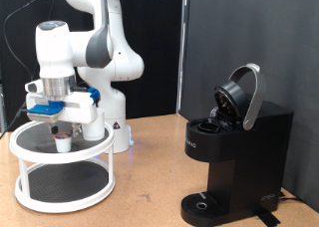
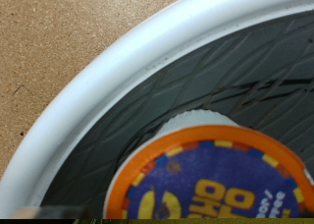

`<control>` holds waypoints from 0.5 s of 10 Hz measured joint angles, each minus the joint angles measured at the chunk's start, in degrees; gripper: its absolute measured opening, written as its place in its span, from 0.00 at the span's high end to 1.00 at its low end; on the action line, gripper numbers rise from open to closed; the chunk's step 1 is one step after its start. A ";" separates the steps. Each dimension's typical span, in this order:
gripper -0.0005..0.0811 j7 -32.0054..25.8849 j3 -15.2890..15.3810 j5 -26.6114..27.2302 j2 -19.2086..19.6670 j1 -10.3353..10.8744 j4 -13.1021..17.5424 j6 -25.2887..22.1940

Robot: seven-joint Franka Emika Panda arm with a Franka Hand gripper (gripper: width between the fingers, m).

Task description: Make a cup of coffee with the keurig machine

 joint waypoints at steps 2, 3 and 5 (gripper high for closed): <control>0.69 0.05 0.00 -0.39 0.00 -0.03 0.00 -0.03; 0.69 0.06 0.00 -0.41 0.00 -0.04 0.00 -0.03; 0.87 0.06 0.00 -0.41 0.00 -0.04 0.03 -0.04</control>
